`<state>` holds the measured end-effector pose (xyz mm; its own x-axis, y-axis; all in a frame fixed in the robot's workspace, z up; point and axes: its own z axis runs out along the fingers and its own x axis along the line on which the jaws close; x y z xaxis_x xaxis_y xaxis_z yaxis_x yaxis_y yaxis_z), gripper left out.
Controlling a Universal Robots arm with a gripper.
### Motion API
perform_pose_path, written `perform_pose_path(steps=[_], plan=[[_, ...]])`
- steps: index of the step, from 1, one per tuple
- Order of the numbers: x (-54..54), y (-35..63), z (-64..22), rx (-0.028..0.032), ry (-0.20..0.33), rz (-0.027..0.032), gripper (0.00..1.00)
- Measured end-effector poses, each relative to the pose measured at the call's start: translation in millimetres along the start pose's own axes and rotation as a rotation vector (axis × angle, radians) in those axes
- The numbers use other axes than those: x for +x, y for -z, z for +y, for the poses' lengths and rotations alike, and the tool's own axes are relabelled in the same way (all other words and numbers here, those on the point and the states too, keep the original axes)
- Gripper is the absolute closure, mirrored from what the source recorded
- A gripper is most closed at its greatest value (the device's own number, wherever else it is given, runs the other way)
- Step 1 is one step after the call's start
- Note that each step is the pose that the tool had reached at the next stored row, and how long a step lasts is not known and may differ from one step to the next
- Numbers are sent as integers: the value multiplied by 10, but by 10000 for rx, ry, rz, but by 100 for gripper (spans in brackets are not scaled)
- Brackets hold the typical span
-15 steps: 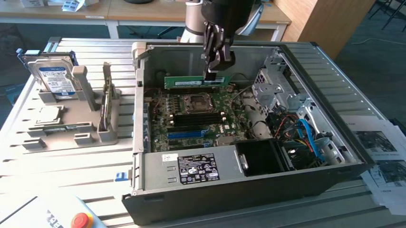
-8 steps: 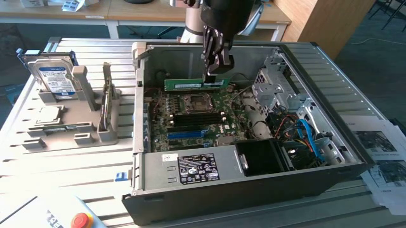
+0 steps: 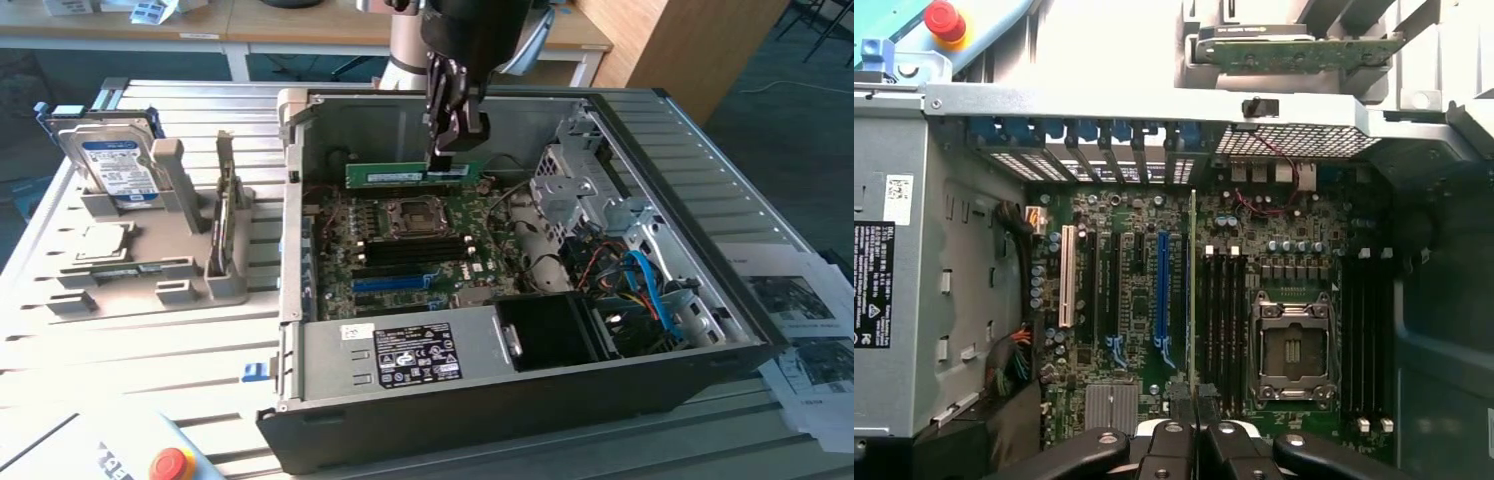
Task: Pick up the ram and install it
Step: 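Pick up the ram and move it above insertion slot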
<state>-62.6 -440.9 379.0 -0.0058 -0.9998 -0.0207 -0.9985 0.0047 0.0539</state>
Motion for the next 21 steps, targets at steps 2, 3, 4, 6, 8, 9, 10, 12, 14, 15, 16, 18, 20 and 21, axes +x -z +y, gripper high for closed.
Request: perform_pose_path(steps=[2, 3, 4, 6, 8, 9, 10, 12, 14, 15, 16, 18, 20, 21], plan=[[-22, -11, -6, 0, 0, 0, 88], [-28, -14, -9, 0, 0, 0, 88], [-28, -14, -9, 0, 0, 0, 88], [-28, -14, -9, 0, -2, 1, 88], [-29, -14, -9, -1, -3, 1, 88], [-32, -16, -15, 0, -3, 1, 88], [-36, -19, -23, 0, -4, 1, 88], [-43, -26, -40, 0, -2, 1, 88], [-54, -33, -57, 0, -2, 1, 88], [-61, -36, -66, 0, -2, 1, 88], [-67, -40, -75, 0, -2, 1, 88], [-81, -47, -92, -1, -2, 1, 88], [-86, -49, -96, 0, -2, 1, 88], [-86, -49, -96, 0, -3, 1, 88]])
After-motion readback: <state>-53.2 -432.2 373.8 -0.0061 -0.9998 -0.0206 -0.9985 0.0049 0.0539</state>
